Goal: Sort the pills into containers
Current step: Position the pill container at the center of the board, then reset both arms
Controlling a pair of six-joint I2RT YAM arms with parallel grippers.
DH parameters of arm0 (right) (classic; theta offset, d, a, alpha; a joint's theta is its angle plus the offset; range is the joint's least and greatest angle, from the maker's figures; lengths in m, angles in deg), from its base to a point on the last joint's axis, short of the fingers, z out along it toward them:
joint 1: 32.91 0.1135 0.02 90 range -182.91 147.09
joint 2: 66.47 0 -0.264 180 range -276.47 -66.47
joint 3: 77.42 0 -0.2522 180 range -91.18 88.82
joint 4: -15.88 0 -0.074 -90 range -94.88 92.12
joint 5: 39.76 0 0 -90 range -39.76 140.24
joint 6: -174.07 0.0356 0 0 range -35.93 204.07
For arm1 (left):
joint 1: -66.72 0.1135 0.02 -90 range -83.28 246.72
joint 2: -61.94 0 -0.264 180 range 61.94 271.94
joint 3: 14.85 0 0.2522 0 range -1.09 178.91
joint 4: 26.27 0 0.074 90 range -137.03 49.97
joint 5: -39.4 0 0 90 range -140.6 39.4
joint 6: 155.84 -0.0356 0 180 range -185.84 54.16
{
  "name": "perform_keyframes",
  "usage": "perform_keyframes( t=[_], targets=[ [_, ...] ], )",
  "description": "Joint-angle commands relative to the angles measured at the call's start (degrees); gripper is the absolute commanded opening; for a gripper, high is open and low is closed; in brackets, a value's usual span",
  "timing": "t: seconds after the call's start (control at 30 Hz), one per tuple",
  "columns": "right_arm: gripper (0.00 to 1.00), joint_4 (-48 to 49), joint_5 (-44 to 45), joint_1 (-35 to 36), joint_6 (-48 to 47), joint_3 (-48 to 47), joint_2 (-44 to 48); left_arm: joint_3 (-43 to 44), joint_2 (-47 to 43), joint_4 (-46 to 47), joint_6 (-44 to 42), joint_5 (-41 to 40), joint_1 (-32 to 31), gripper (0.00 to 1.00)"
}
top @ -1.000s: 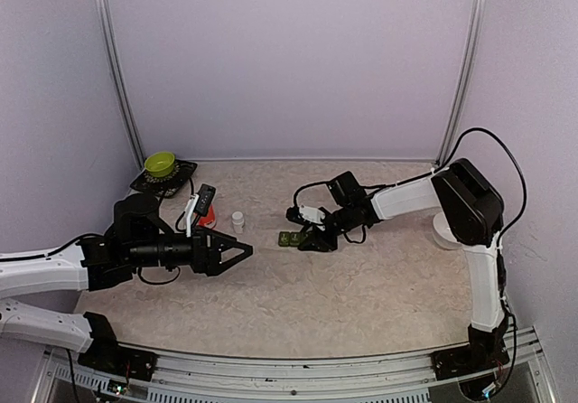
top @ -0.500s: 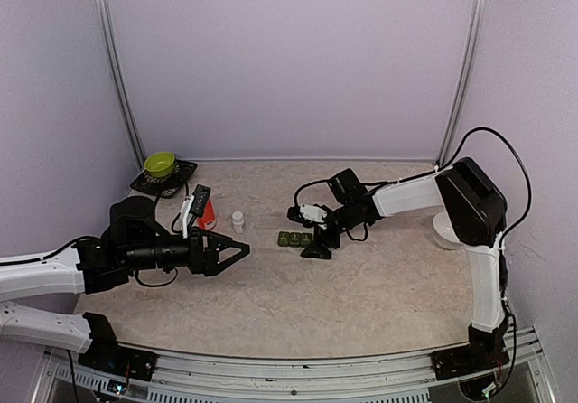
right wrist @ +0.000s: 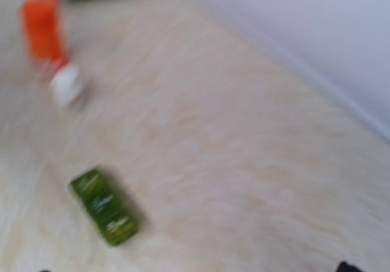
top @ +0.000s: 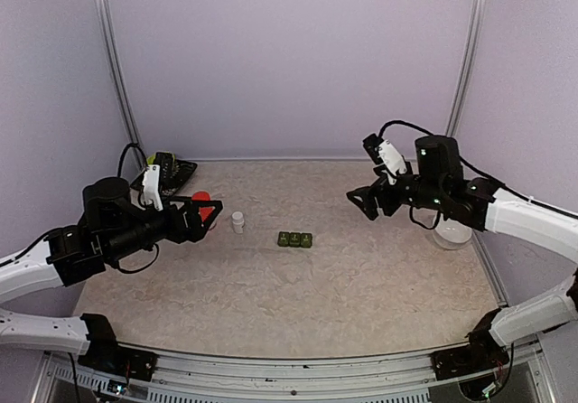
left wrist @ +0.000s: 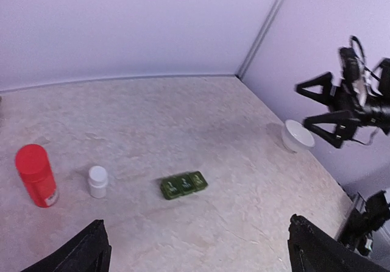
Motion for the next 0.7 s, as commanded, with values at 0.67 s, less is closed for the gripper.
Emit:
perform_keyframes(
  t=[0.67],
  targets=[
    [1.00,-14.0,34.0,-0.2,22.4,15.4,33.6,-4.4,-18.5,-11.2,-2.9,-33.2,1.6,0.99]
  ],
)
